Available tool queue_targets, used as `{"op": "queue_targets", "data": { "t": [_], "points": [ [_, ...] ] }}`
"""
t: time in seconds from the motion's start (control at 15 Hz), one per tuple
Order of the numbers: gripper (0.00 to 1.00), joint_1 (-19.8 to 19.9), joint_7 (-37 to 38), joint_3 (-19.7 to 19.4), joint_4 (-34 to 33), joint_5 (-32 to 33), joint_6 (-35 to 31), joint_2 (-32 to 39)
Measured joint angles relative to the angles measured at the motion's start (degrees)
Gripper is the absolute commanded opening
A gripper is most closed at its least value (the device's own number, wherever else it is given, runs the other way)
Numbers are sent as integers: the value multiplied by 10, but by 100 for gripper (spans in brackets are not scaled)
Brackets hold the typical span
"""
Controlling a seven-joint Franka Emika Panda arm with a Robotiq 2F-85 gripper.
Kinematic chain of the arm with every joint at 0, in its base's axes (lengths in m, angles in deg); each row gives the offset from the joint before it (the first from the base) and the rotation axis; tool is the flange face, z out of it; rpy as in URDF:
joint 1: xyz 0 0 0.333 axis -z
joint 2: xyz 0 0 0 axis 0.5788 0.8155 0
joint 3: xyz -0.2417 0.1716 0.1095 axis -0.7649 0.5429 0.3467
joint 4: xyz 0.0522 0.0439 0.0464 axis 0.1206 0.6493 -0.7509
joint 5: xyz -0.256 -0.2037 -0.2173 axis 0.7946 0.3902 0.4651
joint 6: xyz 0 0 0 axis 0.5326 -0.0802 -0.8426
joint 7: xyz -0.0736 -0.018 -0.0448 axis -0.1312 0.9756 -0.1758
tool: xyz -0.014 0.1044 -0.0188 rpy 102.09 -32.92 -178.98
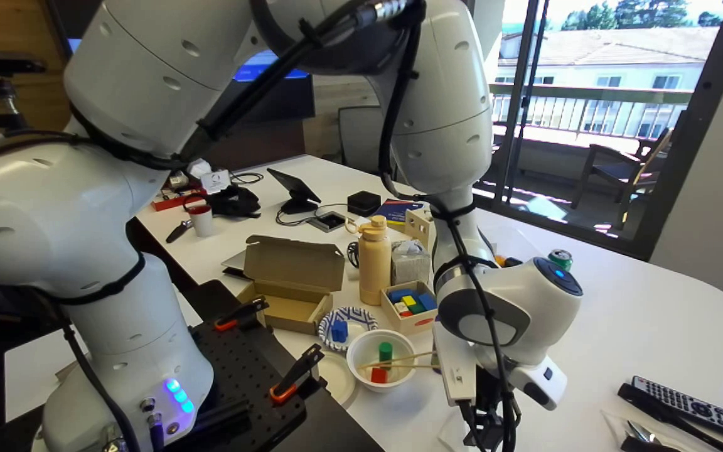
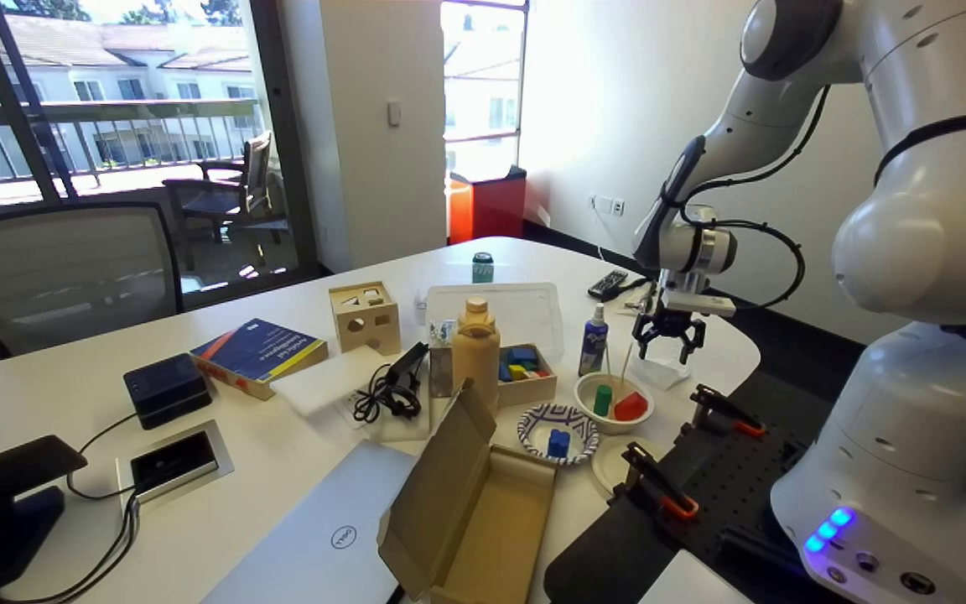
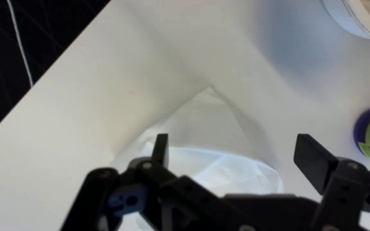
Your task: Fold the napkin on the right
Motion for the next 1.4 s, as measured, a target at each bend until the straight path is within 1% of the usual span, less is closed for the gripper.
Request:
{"op": "queue_targets", "data": {
  "t": [0.2, 0.53, 0.73, 1.07, 1.4],
  "points": [
    [100, -1, 0, -7, 3, -2, 1, -20],
    [100, -2, 0, -16, 1, -2, -1, -14],
    [100, -12, 2, -22, -2, -2, -2, 1],
    [100, -42, 12, -52, -17, -2, -12, 32],
    [100, -50, 26, -60, -40, -2, -24, 65]
  ]
}}
